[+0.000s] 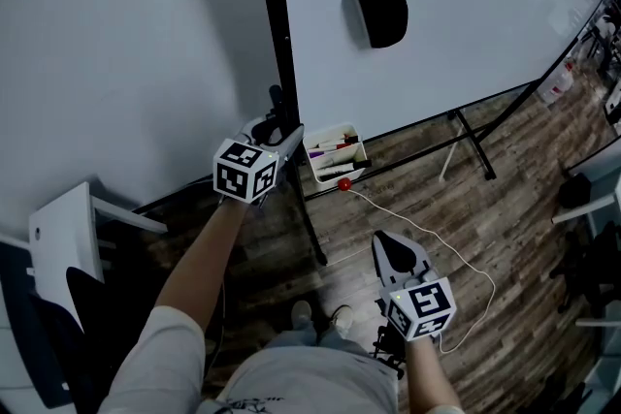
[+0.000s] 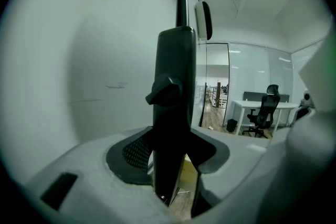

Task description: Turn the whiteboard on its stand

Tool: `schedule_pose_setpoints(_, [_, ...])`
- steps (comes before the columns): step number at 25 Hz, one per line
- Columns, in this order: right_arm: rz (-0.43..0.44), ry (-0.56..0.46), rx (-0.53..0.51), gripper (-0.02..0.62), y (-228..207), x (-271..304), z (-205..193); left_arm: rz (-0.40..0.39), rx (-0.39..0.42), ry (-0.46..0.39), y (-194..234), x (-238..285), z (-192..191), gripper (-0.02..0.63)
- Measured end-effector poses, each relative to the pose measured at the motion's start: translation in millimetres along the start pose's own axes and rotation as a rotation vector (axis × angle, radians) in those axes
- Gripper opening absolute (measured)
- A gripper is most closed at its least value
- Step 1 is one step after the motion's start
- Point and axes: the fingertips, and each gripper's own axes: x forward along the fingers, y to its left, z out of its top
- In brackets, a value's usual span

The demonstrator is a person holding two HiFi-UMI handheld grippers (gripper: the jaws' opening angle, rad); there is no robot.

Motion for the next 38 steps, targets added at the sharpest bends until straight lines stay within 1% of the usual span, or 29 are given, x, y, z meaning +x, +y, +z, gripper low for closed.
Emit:
schedule_pose_setpoints(5, [0.012,0.003,0.005,0.008,5,3,-1,0.004,0.017,0.007,-6,-5,-1,0.184])
schedule_pose_setpoints(12, [0.025,0.009,0.002,0.006,8,20,21,-0.004,0.017,0.011,-13,-14,3,0.186])
schedule_pose_setpoints(16, [0.026,-0.002,0.000,0.008,12,11,22,0.035,0.012,-0.010,-20,-29,-1,0.185])
schedule_pose_setpoints(21, [0.026,-0.014,0.015,0.006,-2,0,27,0.068,0.004,0.012,-15,-41,2,0.184])
schedule_pose_setpoints(23, [0.029,-0.017,0.018,0.006,5,-3,24,0.076,-0.001,0.016,-13,-60,-4,0.183])
schedule_pose_setpoints(27, [0.053,-0.021,0.004,0.006,39,-3,9,0.100,-0.013,0.008,-1,-118,-32,0.183])
schedule_pose_setpoints(32, [0.088,-0.021,-0.007,0.008,59,-5,6,0.120,-0.016,0.002,4,-168,-47,0.184])
schedule_pose_setpoints(35, [0.114,-0.023,-0.024,0.006,88,-3,0,0.135,-0.023,-0.005,11,-206,-62,0.184])
schedule_pose_setpoints(38, [0.131,-0.017,-0.029,0.006,104,-3,-4,0.143,-0.025,-0.012,15,-224,-69,0.184])
